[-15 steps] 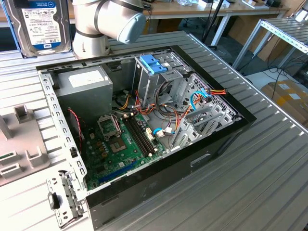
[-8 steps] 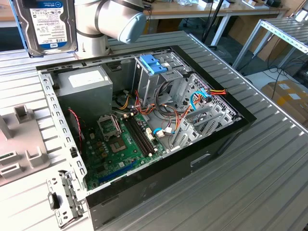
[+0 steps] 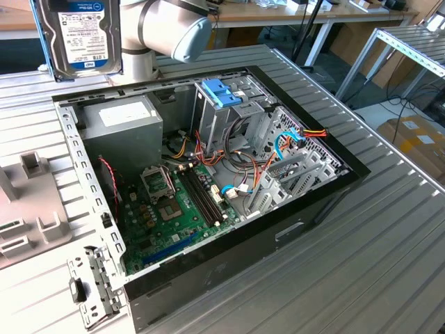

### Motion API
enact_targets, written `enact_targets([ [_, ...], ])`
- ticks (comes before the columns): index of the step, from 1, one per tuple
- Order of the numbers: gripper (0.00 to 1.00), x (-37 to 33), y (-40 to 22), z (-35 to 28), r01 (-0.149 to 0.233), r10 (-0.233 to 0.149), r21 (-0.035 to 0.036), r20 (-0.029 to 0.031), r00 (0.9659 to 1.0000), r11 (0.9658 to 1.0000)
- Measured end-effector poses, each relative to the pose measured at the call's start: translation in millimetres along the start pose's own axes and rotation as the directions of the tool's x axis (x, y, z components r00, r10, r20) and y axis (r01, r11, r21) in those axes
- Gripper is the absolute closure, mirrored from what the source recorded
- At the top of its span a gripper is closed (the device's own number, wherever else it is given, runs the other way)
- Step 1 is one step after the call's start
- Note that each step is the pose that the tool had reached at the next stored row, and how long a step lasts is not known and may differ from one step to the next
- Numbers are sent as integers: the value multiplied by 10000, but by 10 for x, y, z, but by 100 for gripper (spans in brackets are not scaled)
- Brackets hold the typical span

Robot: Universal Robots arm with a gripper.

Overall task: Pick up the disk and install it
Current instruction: 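Pick up the disk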

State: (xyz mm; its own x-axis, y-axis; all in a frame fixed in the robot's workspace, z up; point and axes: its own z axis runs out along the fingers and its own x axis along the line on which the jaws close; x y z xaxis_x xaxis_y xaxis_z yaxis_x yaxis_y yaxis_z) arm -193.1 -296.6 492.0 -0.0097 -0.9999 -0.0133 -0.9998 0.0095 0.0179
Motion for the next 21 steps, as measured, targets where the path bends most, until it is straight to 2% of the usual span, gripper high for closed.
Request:
enact_targets([
  [8,63,-1,-129,1,0,0,-1,-6,10000,10000],
  [12,63,3,-172,1,-1,1,-1,-7,10000,10000],
  [21,63,97,-248,2,-1,1,0,-6,10000,10000],
])
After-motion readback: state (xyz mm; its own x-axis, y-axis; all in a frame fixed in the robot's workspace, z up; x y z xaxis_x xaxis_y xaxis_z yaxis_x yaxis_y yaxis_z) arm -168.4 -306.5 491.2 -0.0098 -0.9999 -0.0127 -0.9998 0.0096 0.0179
